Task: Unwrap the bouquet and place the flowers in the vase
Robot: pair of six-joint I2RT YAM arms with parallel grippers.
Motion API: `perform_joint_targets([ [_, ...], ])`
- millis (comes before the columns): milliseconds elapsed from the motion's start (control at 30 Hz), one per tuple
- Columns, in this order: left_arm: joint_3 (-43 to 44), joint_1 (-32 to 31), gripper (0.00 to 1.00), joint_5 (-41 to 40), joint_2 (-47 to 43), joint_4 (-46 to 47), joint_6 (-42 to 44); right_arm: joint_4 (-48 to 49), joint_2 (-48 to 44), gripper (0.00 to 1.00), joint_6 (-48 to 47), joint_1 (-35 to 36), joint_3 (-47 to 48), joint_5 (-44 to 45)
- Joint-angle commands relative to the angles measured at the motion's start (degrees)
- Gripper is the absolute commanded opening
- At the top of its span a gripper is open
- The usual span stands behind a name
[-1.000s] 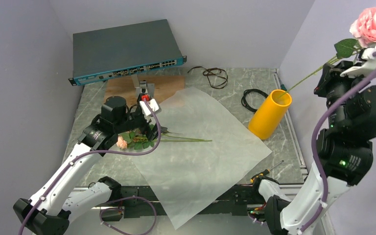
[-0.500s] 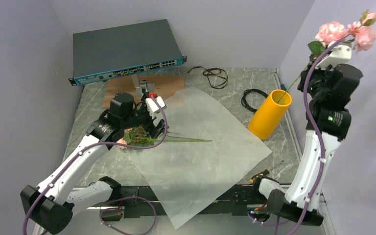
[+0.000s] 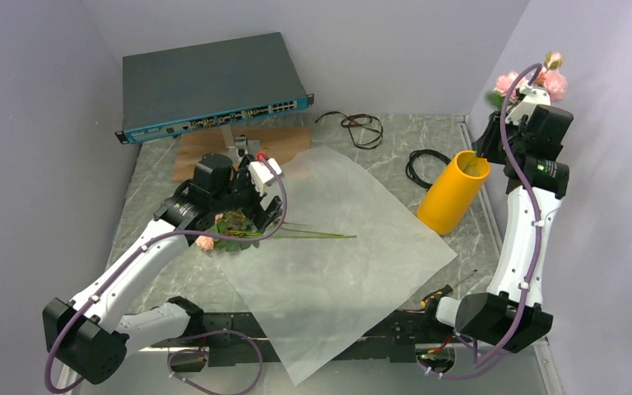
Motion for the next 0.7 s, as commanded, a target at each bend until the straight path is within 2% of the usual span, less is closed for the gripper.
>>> perform_joint_targets([
  [0, 3.8, 0.8, 0.99, -3.2, 1.9, -0.9, -3.6, -0.2, 0.0, 0.51, 0.4, -0.2, 2.5, -0.8],
  [100, 3.9, 1.2, 0.99, -2.8, 1.6, -1.9, -5.0, -2.5, -0.4, 0.71, 0.6, -0.2, 4.4, -0.2],
  [233, 3.0, 1.5, 0.99, -3.4, 0.0, -1.9, -7.0, -6.0, -2.7, 0.8, 0.5, -0.2, 6.7, 0.1],
  [367, 2.5, 2.5, 1.0, -4.1, -0.8, -2.1, -10.2, -10.0, -5.4, 0.82, -1.9, -0.2, 8.0, -3.2],
  [500, 2.1, 6.4, 0.99, -0.9, -1.3, -1.7, -16.1, -17.8, -4.1, 0.81, -5.6, 0.1, 10.6, -6.5],
  [667, 1.0, 11.1, 0.99, 3.4, -2.6, -1.6, -23.0, -19.4, -4.9, 0.79, -8.7, 5.4, 12.2, -10.8],
])
